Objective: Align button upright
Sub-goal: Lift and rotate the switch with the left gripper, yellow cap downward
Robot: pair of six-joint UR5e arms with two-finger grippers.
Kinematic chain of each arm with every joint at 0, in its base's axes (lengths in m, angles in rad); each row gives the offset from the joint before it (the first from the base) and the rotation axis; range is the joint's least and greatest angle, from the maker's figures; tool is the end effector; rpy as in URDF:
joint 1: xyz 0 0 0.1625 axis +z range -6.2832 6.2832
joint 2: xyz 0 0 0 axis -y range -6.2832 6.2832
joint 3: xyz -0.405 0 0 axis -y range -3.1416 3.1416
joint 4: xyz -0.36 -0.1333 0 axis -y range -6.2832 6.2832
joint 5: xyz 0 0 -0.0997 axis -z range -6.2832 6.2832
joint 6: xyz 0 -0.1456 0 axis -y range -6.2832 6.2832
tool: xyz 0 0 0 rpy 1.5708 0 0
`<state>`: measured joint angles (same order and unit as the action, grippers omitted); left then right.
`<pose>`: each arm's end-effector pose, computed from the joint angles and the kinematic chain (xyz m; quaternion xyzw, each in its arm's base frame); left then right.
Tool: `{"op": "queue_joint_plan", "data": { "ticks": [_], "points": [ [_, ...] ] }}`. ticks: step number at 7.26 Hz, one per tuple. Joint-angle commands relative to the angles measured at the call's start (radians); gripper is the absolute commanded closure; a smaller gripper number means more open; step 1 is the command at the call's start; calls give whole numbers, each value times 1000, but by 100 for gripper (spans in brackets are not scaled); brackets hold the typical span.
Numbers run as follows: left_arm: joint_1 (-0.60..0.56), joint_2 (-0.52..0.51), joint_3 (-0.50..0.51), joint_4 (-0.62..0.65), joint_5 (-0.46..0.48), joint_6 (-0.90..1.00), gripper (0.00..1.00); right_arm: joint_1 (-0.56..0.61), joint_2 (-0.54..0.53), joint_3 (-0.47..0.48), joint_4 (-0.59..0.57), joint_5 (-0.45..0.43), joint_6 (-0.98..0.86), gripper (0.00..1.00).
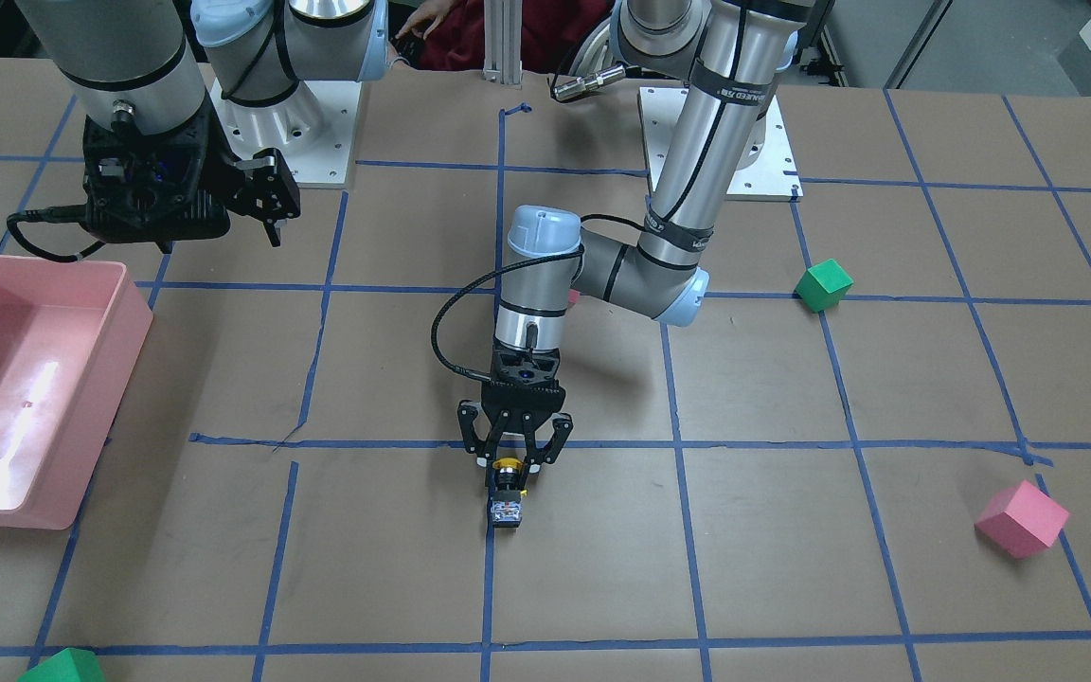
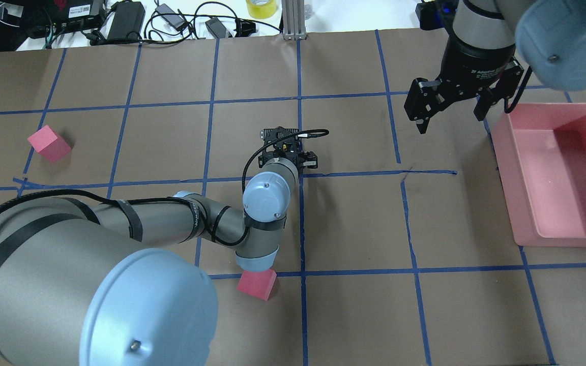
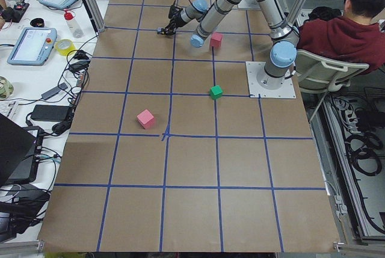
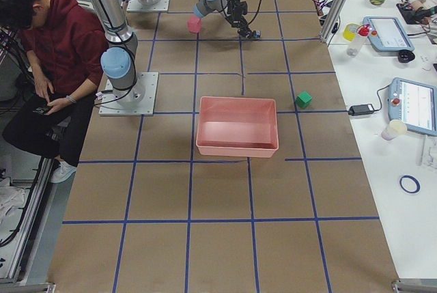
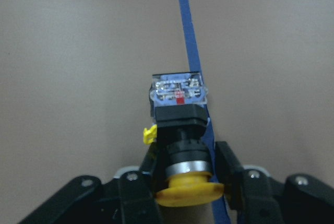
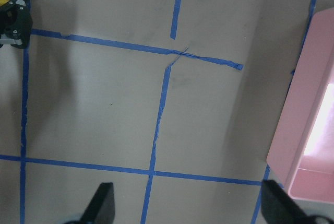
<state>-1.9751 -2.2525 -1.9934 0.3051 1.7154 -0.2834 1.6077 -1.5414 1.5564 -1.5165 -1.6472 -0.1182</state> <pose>-0.3350 -0.4974 0.1217 -0.0287 -0.9240 0.3759 0.0635 0.1391 -0.4564 0.4102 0.0787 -0.9956 -0.0361 0.0367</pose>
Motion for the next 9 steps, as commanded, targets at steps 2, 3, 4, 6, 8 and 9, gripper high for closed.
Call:
{"op": "queue_joint_plan", "data": {
  "ticks": [2, 3, 4, 6, 8, 9],
  "points": [
    [-2, 135, 53, -348, 3, -3, 82, 1, -2, 7, -5, 6, 2, 0],
    [-2, 195, 108, -586, -3, -10, 82, -2, -2, 7, -7, 6, 0, 0],
    [-1, 238, 184, -832, -22, -45, 81, 0, -2, 7, -7, 4, 2, 0],
    [12, 266, 324, -1279, -159, -132, 79, -2, -2, 7, -7, 4, 2, 0],
    [41, 238, 419, -1516, -249, -189, 76, -3, 4, 7, 2, 4, 3, 0],
    [88, 222, 435, -1573, -357, -203, 76, -2, 6, 7, -7, 1, -6, 0]
  ]
}}
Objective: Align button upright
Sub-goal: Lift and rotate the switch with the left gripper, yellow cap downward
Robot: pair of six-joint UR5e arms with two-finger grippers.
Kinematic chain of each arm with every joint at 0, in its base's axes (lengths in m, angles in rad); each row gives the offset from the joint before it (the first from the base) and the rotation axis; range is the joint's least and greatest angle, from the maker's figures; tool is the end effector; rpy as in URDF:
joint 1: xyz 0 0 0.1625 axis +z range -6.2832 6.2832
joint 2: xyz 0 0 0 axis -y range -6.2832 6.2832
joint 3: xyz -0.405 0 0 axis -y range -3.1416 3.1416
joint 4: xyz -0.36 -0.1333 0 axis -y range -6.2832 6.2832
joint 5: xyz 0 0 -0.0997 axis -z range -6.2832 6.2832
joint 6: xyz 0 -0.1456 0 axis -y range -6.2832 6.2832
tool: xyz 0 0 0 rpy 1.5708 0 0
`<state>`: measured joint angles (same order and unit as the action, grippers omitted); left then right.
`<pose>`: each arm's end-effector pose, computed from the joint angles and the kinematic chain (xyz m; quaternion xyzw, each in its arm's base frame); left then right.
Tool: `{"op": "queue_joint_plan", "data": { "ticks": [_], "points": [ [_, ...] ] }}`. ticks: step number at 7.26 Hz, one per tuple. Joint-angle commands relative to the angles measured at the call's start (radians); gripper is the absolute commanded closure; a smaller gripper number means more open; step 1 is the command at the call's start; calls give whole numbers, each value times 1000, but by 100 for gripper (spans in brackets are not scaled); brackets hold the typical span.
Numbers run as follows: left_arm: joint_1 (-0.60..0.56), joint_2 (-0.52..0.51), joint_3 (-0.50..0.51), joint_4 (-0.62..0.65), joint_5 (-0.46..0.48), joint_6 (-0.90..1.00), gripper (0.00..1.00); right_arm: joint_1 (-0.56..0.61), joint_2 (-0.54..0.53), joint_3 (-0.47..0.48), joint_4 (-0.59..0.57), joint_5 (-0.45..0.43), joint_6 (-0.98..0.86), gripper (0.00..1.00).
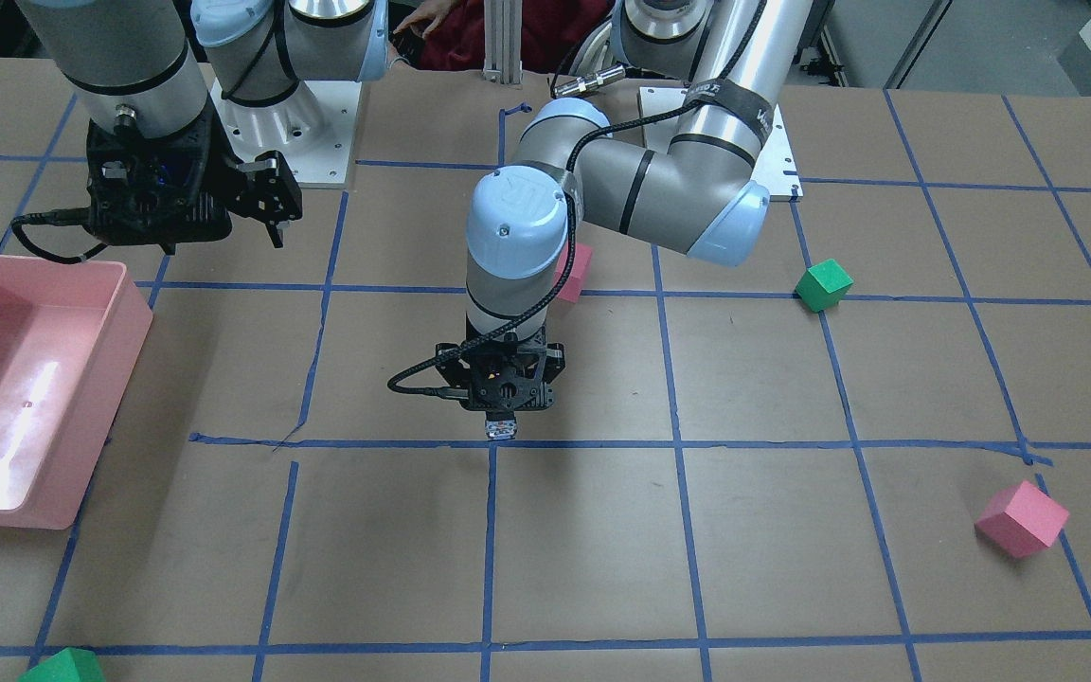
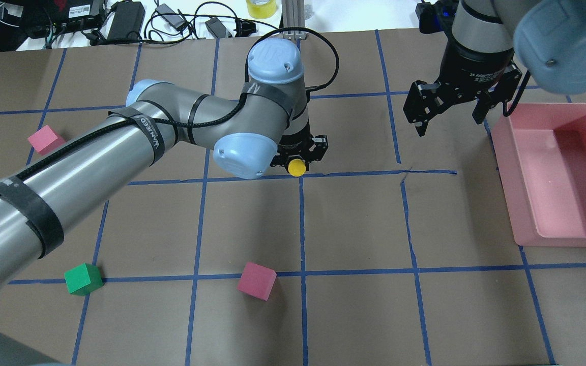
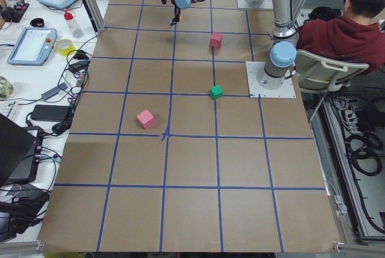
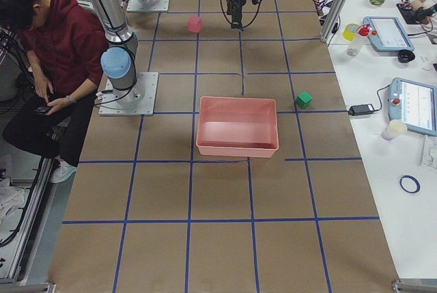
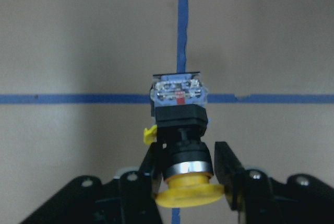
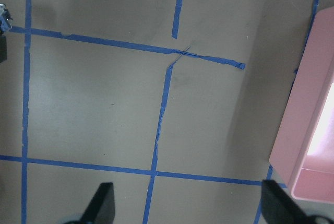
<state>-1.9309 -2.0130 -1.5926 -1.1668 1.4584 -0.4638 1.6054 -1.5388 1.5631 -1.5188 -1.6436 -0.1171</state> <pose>-0.3466 -0.4958 0.2170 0.0534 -0.9965 -0.0499 0.0395 0.1386 -0.4567 0.4062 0.0771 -0.9956 -0.0396 0.0348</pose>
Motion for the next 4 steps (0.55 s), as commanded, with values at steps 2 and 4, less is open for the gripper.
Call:
{"op": "queue_joint_plan", "data": {
  "ticks": [2, 4],
  "points": [
    [72, -103, 90, -145, -209, -81, 75, -2, 6, 0, -23, 10, -10, 0],
    [82, -177, 198, -272, -234, -73, 75, -2, 6, 0, -61, 22, -1, 0]
  ]
}}
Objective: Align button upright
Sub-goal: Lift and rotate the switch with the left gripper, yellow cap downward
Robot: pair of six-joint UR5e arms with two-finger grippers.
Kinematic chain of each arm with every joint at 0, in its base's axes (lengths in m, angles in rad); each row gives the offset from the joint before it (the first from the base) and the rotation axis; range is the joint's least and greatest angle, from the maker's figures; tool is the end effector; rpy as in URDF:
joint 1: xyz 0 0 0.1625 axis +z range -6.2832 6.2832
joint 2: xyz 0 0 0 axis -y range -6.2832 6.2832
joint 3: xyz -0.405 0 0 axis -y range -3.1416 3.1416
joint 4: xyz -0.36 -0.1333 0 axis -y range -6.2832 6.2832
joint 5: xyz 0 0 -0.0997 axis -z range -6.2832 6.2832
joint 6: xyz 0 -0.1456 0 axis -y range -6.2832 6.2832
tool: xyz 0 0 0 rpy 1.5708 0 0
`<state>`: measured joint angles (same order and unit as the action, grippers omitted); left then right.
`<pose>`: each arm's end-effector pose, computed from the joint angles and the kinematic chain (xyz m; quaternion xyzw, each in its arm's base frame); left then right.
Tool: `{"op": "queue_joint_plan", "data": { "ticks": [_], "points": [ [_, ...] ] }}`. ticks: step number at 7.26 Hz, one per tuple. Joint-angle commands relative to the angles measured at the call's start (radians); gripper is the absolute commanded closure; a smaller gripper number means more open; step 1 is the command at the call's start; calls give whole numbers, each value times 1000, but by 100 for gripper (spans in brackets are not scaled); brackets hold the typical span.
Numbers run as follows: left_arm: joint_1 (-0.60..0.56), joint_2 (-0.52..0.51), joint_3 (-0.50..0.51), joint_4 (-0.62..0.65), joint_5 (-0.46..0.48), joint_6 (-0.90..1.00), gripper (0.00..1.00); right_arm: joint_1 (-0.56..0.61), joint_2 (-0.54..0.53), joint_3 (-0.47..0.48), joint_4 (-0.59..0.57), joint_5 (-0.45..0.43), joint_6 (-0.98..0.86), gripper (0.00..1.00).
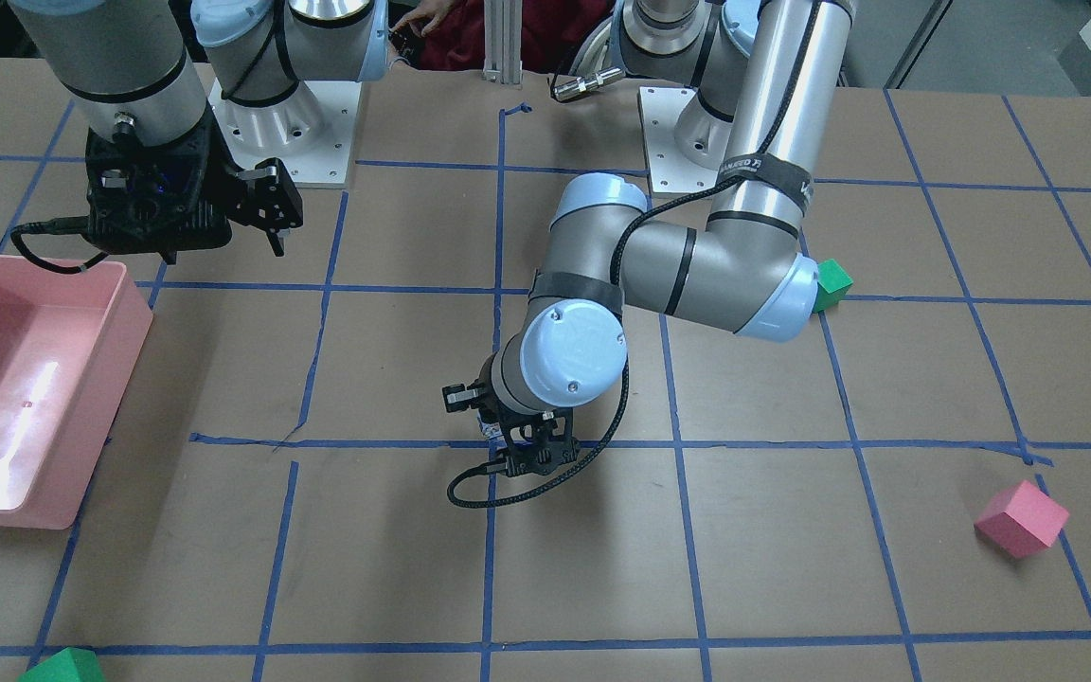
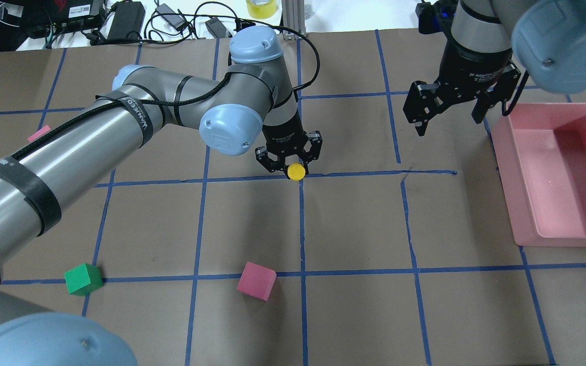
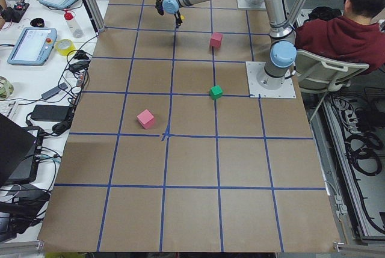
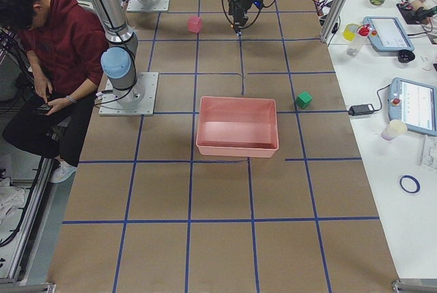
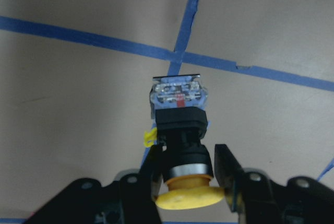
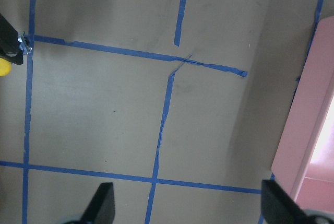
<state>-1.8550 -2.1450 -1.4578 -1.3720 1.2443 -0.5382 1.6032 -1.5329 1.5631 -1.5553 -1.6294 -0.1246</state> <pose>-0.3418 -0.5282 0.1833 0.1450 -0.9677 -0.1827 0.0961 0.1399 -0.4638 0.4066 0.0790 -0.9962 -0.0242 0.0282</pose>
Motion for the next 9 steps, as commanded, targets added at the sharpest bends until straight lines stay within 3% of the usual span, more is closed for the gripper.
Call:
{"op": "queue_joint_plan", "data": {
  "ticks": [1, 9],
  "points": [
    [19, -73, 83, -67, -34, 23, 75, 0, 0, 2, -40, 8, 8, 0],
    [49, -101, 97, -142, -83, 56, 63, -3, -1, 6, -37, 5, 30, 0]
  ]
}}
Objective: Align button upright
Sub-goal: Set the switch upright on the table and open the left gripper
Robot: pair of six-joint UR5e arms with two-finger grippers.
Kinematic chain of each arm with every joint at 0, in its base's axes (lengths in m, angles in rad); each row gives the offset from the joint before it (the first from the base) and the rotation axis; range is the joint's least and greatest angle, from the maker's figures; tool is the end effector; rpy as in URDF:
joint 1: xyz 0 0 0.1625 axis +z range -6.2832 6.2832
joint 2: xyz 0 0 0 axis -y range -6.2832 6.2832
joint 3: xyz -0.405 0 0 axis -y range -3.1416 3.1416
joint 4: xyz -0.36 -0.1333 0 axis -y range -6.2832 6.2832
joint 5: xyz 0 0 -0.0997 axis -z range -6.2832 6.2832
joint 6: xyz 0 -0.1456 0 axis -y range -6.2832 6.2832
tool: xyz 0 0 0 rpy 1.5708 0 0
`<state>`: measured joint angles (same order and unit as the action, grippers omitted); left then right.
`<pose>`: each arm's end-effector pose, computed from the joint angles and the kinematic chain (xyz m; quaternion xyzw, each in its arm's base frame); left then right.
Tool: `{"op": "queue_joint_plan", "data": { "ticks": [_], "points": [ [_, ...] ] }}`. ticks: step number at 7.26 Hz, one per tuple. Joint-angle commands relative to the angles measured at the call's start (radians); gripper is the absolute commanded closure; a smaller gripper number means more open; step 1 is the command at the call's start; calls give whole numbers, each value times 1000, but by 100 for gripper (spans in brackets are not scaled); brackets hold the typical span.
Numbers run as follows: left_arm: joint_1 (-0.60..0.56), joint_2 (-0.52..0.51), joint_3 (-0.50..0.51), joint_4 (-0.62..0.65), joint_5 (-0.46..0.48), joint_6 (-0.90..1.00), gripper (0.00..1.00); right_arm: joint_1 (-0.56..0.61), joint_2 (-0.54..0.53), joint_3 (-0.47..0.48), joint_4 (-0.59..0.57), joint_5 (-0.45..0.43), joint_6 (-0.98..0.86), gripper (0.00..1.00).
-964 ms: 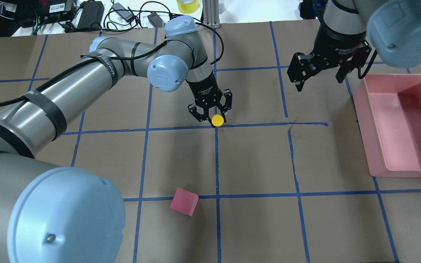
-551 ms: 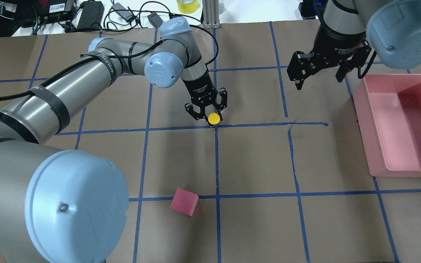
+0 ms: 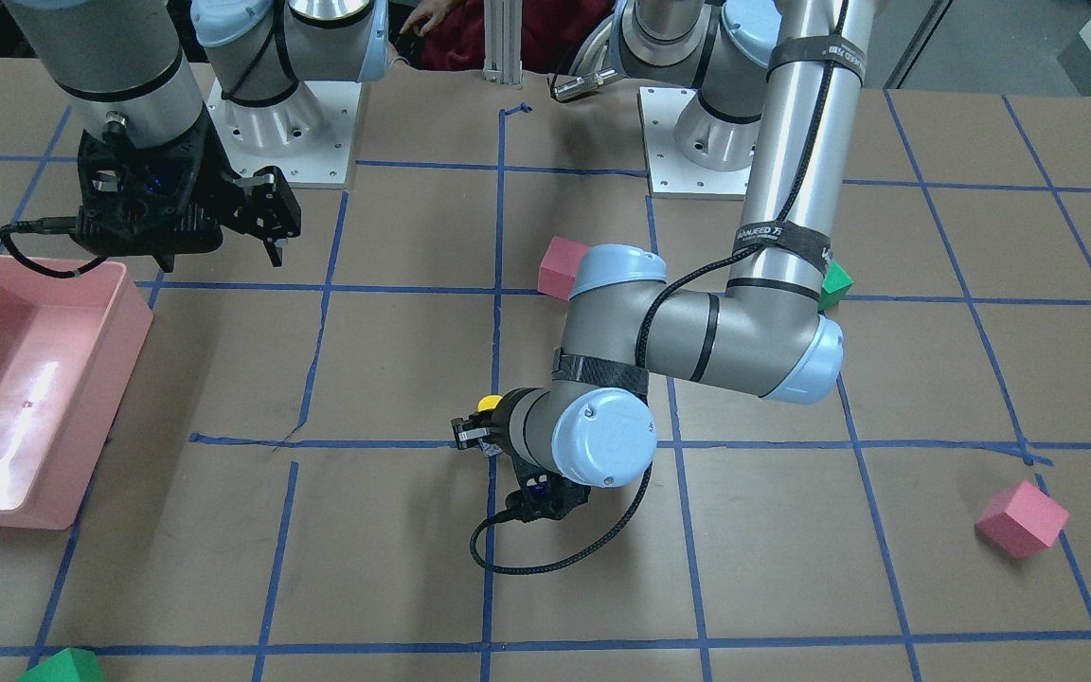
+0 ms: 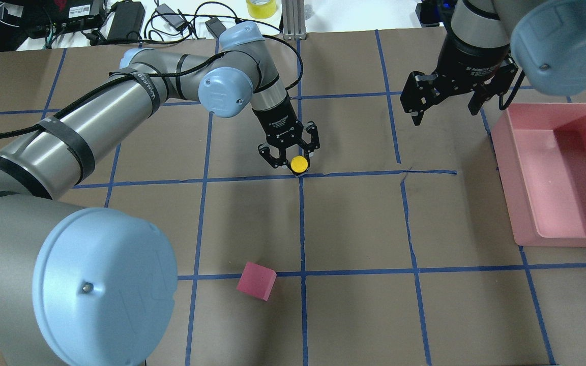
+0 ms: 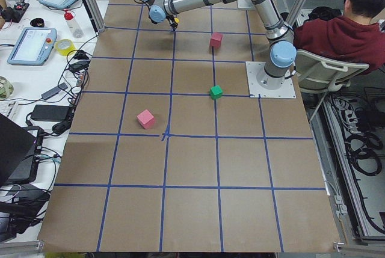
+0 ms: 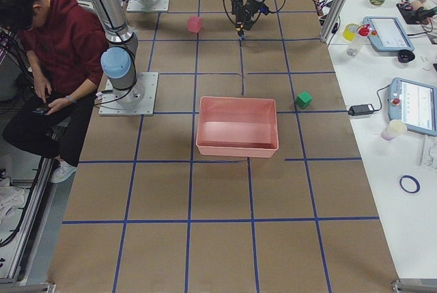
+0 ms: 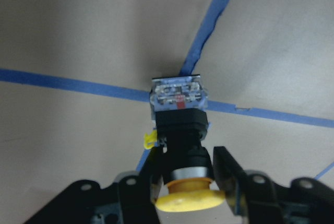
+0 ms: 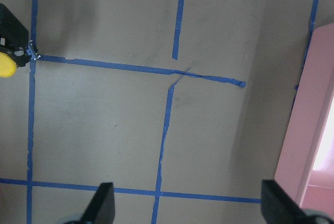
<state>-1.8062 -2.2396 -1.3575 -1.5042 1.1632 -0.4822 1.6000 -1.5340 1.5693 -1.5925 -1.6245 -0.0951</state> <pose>-0.3294 -0.5544 0.1604 0.1571 -0.9487 -0.2469 0.1195 0.1392 -0.4685 0.4078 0.0623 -0.9977 -0.0077 0.0266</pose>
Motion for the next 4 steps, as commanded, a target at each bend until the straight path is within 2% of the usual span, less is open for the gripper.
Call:
{"op": "queue_joint_plan", "data": {
  "ticks": [1, 4],
  "points": [
    [1, -11, -5, -10, -13, 22, 63, 0, 0, 0, 6, 0, 0, 0],
    [1, -28, -3, -10, -39, 53, 60, 0, 2, 0, 11, 0, -5, 0]
  ]
}}
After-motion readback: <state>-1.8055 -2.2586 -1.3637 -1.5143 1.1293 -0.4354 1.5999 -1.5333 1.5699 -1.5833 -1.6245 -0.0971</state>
